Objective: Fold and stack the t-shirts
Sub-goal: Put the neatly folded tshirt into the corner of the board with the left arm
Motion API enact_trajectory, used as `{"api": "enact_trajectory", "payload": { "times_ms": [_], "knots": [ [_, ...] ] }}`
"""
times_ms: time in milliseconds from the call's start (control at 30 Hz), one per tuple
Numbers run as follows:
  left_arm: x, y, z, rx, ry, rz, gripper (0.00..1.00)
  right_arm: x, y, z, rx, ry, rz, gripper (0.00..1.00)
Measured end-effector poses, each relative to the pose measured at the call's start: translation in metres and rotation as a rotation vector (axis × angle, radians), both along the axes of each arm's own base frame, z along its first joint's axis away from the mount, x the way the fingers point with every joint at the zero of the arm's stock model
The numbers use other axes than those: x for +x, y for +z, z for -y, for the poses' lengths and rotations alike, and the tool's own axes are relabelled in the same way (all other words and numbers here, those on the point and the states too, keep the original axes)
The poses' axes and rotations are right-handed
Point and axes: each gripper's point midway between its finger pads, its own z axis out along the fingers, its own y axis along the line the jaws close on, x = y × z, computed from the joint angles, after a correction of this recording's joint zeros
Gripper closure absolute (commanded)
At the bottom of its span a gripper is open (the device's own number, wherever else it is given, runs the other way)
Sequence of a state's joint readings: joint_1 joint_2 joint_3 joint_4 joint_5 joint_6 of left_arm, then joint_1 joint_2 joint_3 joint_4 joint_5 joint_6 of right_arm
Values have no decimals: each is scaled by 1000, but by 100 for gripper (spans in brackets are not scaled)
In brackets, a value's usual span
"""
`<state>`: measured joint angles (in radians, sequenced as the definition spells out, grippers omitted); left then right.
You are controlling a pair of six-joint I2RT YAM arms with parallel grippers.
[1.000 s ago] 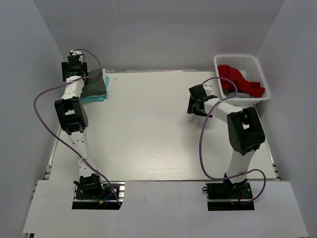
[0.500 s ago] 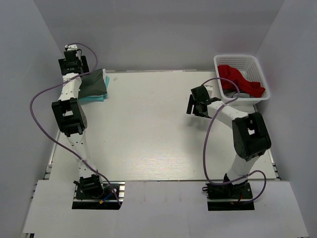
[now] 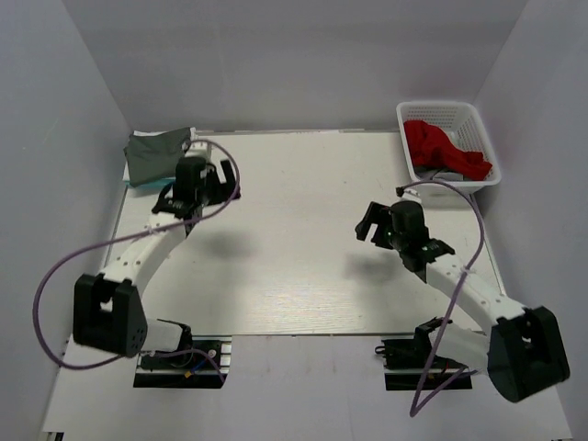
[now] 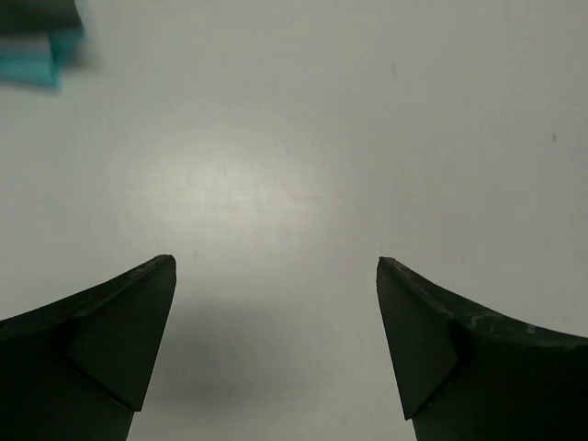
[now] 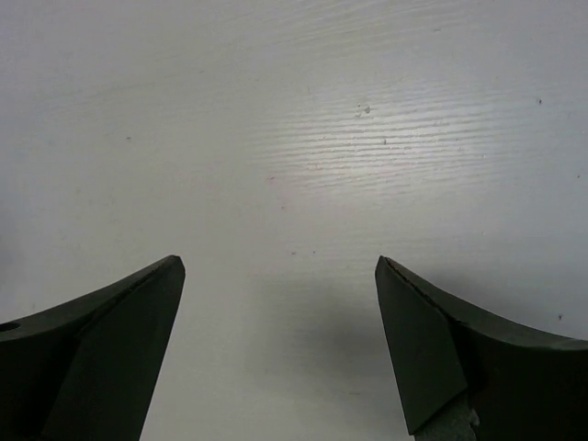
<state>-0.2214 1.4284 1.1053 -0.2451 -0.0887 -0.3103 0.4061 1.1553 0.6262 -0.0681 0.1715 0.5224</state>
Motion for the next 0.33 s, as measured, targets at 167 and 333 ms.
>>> {"api": "enact_trajectory", "payload": {
  "times_ms": [167, 333],
  "knots": [
    [-90, -56, 5, -98, -29, -79, 0, -28, 12, -3, 120, 37, 86, 10],
    [-108, -39, 10, -157, -34, -12, 0, -47, 13, -6, 193, 68, 142, 10]
  ]
}}
